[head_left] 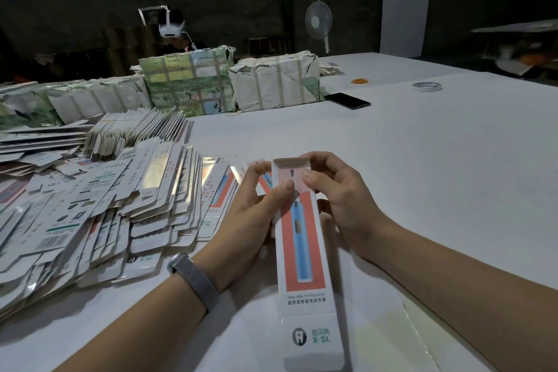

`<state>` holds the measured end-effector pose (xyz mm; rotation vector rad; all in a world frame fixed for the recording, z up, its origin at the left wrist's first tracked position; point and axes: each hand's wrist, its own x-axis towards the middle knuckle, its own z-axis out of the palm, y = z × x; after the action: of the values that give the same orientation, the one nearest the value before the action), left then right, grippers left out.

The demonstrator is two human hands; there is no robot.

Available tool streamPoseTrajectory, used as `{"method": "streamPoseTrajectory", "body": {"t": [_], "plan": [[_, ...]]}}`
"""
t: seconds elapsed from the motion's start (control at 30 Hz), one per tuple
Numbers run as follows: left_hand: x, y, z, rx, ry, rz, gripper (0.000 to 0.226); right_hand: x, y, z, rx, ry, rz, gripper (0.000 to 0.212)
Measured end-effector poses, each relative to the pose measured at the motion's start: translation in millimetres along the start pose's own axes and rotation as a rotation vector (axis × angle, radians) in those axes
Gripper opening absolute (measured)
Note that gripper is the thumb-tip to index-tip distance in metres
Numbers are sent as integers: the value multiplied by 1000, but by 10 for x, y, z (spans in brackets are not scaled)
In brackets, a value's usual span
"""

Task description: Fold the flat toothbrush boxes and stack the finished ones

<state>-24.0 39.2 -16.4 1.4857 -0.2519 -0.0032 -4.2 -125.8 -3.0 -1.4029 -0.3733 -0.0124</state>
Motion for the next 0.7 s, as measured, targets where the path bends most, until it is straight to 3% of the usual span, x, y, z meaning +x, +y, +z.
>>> {"method": "streamPoseTrajectory", "body": {"t": [0.13, 0.3, 0.5, 0.63, 0.7], "plan": [[-13, 8, 12, 5, 9, 10, 49, -2, 4, -14, -20, -18, 18, 10], [-10, 9, 18, 14, 12, 21, 33, 3, 21, -18, -28, -31, 8, 12], [-2, 0, 8, 27, -5, 19, 38, -10, -27, -4, -28, -50, 1, 33], [-7, 1, 25, 48, -45, 24, 40, 15, -64, -11, -17, -49, 15, 9], [-6, 7, 31, 78, -53, 17, 34, 32, -61, -9, -22, -34, 27, 12]]}}
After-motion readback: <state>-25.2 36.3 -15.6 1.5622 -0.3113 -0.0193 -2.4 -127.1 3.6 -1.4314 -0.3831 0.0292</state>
